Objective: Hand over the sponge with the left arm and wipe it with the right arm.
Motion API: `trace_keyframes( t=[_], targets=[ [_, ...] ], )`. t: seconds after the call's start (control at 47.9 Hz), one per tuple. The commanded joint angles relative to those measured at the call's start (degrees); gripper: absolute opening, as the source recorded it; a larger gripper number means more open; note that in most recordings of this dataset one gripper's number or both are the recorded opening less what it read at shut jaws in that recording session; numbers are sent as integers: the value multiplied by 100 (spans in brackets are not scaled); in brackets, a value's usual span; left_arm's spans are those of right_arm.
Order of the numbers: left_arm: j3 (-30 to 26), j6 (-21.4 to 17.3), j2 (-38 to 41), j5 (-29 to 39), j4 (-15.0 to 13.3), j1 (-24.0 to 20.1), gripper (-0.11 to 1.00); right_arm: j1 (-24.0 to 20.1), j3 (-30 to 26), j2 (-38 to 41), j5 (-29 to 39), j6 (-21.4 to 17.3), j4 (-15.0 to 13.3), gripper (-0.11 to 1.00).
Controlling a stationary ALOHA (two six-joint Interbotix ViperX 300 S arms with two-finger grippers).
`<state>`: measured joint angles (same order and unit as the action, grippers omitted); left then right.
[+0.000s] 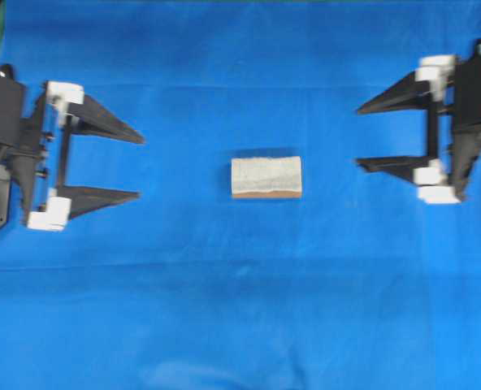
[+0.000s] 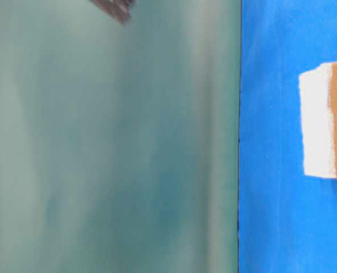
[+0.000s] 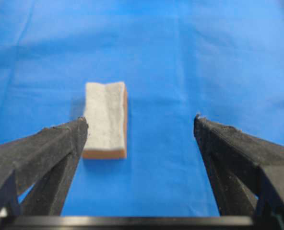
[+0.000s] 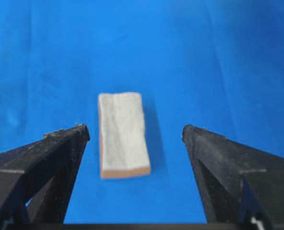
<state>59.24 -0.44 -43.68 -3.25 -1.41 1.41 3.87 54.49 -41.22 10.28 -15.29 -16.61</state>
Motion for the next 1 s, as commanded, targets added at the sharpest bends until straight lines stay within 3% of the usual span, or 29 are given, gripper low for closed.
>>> trace_keyframes(
  t=[0.0, 0.209, 0.46, 0.668, 0.982],
  targets=[
    [53, 0, -448, 149, 26, 9, 89, -9, 79, -475, 79, -9, -9, 74],
    [580, -272, -1503, 404, 18, 9, 89, -9, 659, -1485, 352, -26, 35, 74],
    [1169, -290, -2514, 642, 18, 18, 89, -9, 1371, -2391, 396, -114, 158, 74],
    [1450, -264, -2795, 809, 9, 18, 89, -9, 1793, -2637, 167, -246, 176, 74],
    [1556, -229, -2900, 835, -9, 18, 89, 0, 1793, -2637, 70, -272, 158, 74]
  ],
)
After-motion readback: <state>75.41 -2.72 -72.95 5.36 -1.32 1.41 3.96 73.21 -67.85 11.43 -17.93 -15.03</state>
